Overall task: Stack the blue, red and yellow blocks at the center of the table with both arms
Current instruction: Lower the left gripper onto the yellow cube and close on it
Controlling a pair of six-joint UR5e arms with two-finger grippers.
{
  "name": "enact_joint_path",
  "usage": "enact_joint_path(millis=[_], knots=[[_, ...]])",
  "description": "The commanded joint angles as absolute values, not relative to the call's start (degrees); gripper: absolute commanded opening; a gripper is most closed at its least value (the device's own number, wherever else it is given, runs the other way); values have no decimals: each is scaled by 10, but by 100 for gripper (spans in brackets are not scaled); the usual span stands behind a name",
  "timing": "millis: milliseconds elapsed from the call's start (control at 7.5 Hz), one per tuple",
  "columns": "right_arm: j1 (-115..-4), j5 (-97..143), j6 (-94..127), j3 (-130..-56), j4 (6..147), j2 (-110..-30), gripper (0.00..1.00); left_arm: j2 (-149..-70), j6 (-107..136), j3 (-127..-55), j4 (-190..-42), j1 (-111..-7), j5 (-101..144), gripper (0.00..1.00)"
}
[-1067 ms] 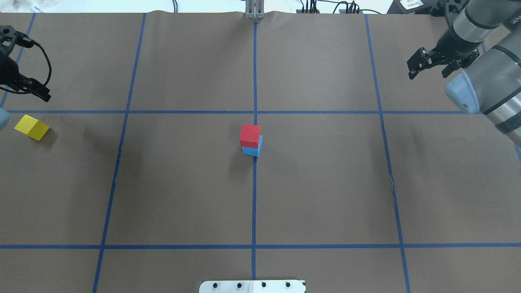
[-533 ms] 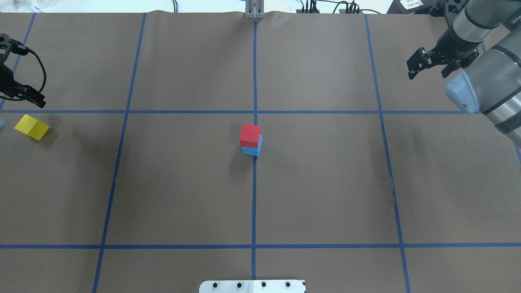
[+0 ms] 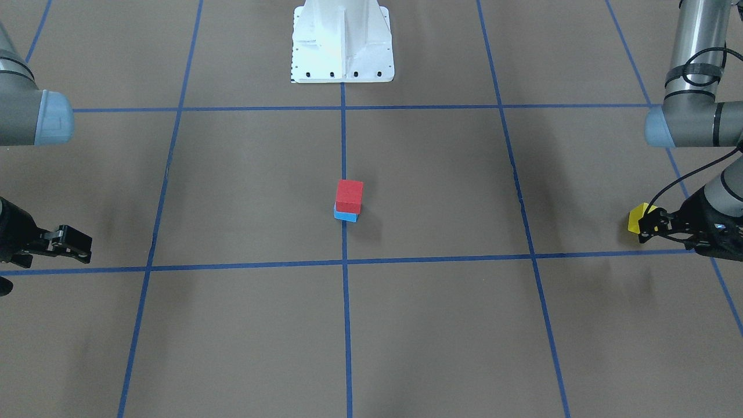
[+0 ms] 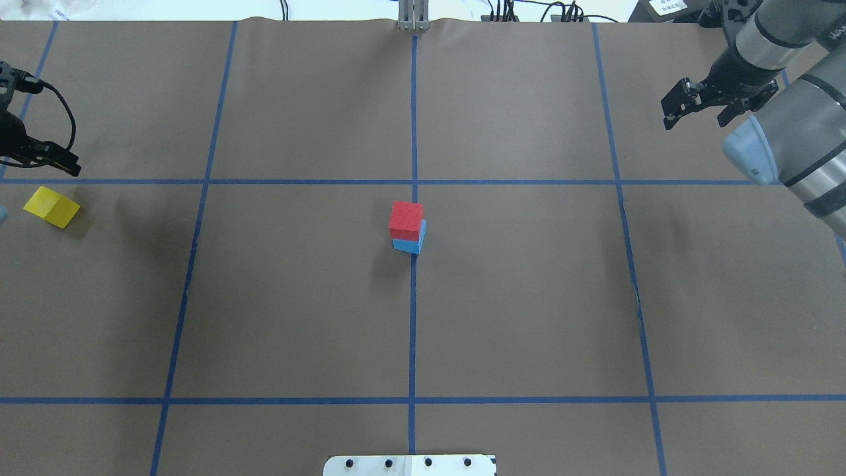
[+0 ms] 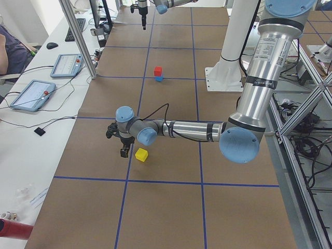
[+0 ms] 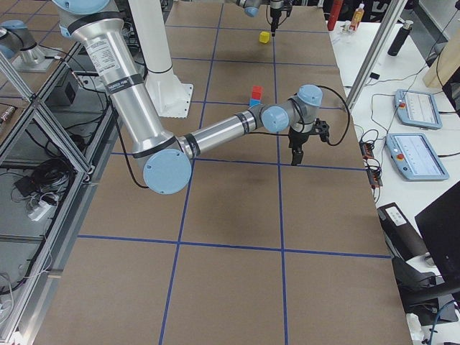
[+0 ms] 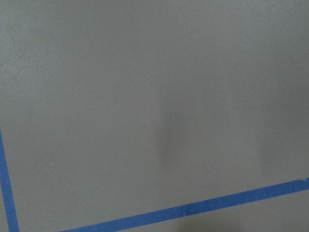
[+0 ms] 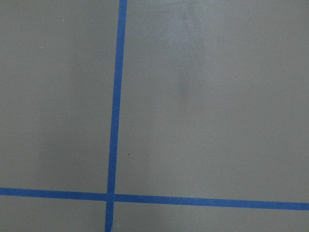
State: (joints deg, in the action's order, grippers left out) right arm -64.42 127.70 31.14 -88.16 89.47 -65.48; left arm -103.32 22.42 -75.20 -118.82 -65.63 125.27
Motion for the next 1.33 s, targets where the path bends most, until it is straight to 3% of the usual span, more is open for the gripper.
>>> enact_joint_path(millis=[0, 1200], knots=[[-644, 1276, 314, -882, 895, -656, 99, -1026, 226, -751, -1189, -639, 1252, 99], [-645, 1276, 316, -899, 896, -660, 99, -981, 217, -758, -1220, -634, 1290, 99]])
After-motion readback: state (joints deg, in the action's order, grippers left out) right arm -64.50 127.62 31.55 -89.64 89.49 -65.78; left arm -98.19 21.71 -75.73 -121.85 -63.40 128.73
